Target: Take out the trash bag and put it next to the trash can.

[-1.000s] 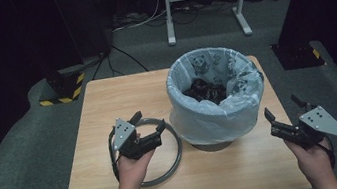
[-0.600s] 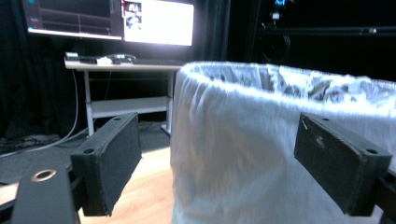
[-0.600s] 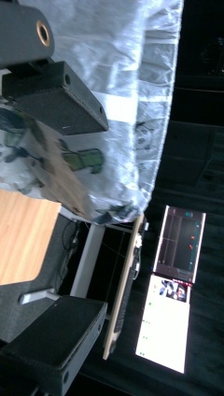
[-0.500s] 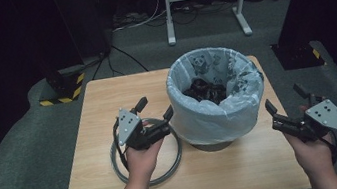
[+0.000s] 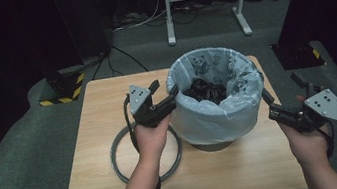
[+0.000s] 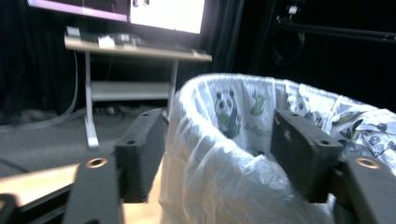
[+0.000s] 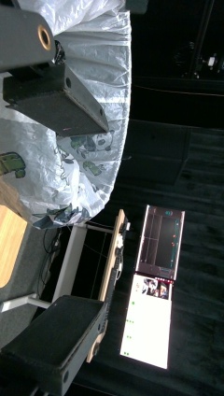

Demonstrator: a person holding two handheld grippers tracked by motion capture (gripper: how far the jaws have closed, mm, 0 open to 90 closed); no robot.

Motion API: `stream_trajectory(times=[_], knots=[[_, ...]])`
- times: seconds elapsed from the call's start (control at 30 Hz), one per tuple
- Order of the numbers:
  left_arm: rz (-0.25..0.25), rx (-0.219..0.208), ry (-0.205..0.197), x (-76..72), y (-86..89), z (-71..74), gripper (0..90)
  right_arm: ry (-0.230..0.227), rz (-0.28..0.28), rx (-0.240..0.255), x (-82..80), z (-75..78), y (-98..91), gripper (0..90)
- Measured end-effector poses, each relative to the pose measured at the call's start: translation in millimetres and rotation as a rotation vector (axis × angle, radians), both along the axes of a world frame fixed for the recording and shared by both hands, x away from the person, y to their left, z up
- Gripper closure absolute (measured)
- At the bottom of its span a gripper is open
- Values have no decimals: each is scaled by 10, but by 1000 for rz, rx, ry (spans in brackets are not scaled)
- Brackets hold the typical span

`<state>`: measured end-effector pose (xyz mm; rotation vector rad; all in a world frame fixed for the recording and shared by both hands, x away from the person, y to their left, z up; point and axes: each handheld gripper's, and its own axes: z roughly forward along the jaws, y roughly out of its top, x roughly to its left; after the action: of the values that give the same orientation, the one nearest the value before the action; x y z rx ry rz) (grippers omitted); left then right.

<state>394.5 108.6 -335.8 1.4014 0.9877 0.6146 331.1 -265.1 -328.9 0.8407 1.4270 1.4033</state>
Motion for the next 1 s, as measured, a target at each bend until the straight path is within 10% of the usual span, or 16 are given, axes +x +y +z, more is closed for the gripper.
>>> stream_trajectory(times=[0.5, 1.0], knots=[[65, 104, -29, -31, -91, 112, 897, 43, -20, 1, 84, 9, 52, 133], [39, 59, -152, -81, -192, 424, 900, 74, -17, -7, 159, 56, 123, 222]])
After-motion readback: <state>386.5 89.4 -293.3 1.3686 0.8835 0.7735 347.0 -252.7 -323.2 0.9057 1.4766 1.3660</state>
